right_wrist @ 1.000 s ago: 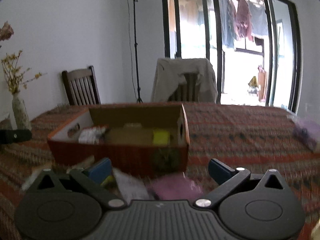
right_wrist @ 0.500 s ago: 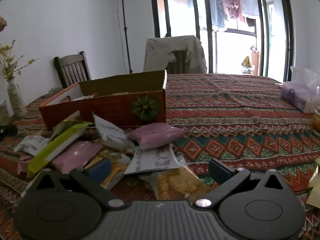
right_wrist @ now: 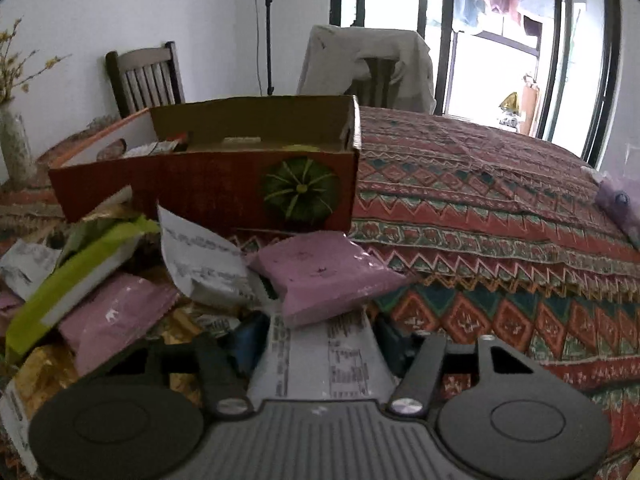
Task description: Organize snacks
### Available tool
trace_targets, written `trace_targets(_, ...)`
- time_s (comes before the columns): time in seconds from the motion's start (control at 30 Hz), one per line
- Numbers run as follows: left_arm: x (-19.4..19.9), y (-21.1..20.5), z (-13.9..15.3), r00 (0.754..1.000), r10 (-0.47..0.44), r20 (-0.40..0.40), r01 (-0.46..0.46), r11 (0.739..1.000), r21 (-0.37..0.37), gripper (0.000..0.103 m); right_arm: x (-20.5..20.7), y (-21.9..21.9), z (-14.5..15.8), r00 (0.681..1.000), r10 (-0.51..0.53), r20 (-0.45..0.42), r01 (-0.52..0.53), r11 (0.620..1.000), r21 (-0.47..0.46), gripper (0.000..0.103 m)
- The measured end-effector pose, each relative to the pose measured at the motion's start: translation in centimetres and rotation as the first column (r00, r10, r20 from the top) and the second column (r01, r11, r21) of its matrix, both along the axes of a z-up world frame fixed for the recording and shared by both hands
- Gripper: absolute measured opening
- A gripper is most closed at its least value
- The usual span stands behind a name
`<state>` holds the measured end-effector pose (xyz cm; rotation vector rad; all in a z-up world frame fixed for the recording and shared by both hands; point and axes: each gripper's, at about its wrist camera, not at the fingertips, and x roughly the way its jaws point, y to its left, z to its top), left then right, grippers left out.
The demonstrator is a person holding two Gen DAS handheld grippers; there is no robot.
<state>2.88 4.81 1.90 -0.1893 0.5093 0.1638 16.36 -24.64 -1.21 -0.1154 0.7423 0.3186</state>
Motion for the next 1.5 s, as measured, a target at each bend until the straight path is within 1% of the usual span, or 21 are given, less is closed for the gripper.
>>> trace_targets(0.03, 0.0, 0.1, 0.0, 1.000, 0.001, -0.001, -0.001, 1.000, 0.000, 0.103, -0.2, 0.1, 0.0, 1.000, 0.010, 0.003, -0.010, 1.000, -0.003, 0.051)
trace_targets(0.07, 0.1, 0.1, -0.1, 1.000, 0.001, -0.004, -0.001, 1.000, -0.001, 0.103, -0.5, 0.1, 0.1, 1.000, 0.015, 0.010, -0.015, 1.000, -0.011, 0.050)
trace_targets(0.13, 0.2, 0.2, -0.2, 1.000, 0.003, -0.012, -0.003, 1.000, -0.002, 0.103, -1.0, 0.1, 0.2, 1.000, 0.018, 0.023, -0.017, 1.000, -0.018, 0.042)
trace_targets(0.17, 0.2, 0.2, -0.3, 1.000, 0.004, -0.017, -0.004, 1.000, -0.004, 0.103, -1.2, 0.1, 0.3, 0.999, 0.013, 0.030, -0.012, 1.000, -0.016, 0.041)
trace_targets(0.27, 0.4, 0.4, -0.6, 0.999, 0.019, -0.030, -0.019, 1.000, -0.008, 0.103, -2.5, -0.4, 0.7, 0.998, -0.011, 0.059, 0.010, 1.000, 0.026, 0.040)
trace_targets(0.43, 0.6, 0.9, -1.0, 0.998, 0.039, -0.049, -0.040, 0.999, -0.022, 0.103, -5.6, -1.8, 2.3, 0.988, -0.057, 0.144, 0.038, 0.990, 0.134, 0.040)
trace_targets(0.6, 1.0, 0.3, -1.4, 0.997, 0.028, -0.068, -0.029, 1.000, -0.011, 0.103, -7.5, -2.3, 3.6, 0.978, -0.068, 0.199, 0.032, 0.983, 0.179, 0.040)
trace_targets(0.77, 2.2, -1.3, -1.5, 0.996, -0.004, -0.084, 0.005, 1.000, 0.016, 0.103, -7.5, -2.3, 3.5, 0.978, -0.071, 0.195, 0.034, 0.982, 0.186, 0.040)
trace_targets(0.83, 2.9, -2.0, -1.5, 0.995, -0.009, -0.095, 0.013, 0.999, 0.038, 0.103, -7.5, -2.1, 3.4, 0.979, -0.070, 0.192, 0.033, 0.981, 0.189, 0.040)
trace_targets(0.97, 4.6, -3.4, -1.9, 0.990, 0.029, -0.142, -0.014, 0.994, 0.104, 0.103, -7.6, -1.9, 3.3, 0.980, -0.065, 0.189, 0.028, 0.981, 0.193, 0.040)
trace_targets(1.1, 5.7, -3.6, -2.7, 0.981, 0.062, -0.184, -0.043, 0.994, 0.102, 0.103, -7.6, -2.2, 3.0, 0.981, -0.069, 0.179, 0.032, 0.979, 0.203, 0.040)
trace_targets(1.2, 5.7, -3.5, -2.9, 0.981, 0.080, -0.177, -0.065, 0.994, 0.090, 0.103, -7.5, -2.3, 2.8, 0.983, -0.069, 0.170, 0.032, 0.977, 0.209, 0.040)
trace_targets(1.23, 5.7, -3.6, -2.9, 0.982, 0.081, -0.173, -0.066, 0.993, 0.094, 0.102, -7.5, -2.3, 2.8, 0.983, -0.068, 0.168, 0.032, 0.977, 0.210, 0.040)
trace_targets(1.3, 5.5, -3.7, -2.9, 0.984, 0.068, -0.163, -0.055, 0.995, 0.087, 0.093, -7.5, -2.1, 2.7, 0.984, -0.064, 0.166, 0.028, 0.977, 0.211, 0.040)
trace_targets(1.37, 5.2, -3.6, -2.8, 0.988, 0.040, -0.151, -0.032, 0.998, 0.055, 0.076, -7.5, -2.0, 2.6, 0.985, -0.061, 0.165, 0.024, 0.976, 0.214, 0.040)
trace_targets(1.43, 4.9, -3.6, -2.7, 0.989, 0.020, -0.143, -0.016, 0.999, 0.034, 0.071, -7.5, -2.0, 2.6, 0.985, -0.059, 0.163, 0.022, 0.976, 0.216, 0.040)
trace_targets(1.47, 4.8, -3.7, -2.7, 0.990, 0.018, -0.138, -0.014, 0.999, 0.032, 0.063, -7.5, -2.0, 2.6, 0.985, -0.058, 0.163, 0.022, 0.976, 0.217, 0.040)
trace_targets(1.5, 4.6, -3.7, -2.6, 0.991, 0.013, -0.130, -0.009, 1.000, 0.028, 0.060, -7.5, -2.0, 2.6, 0.985, -0.058, 0.162, 0.022, 0.976, 0.218, 0.040)
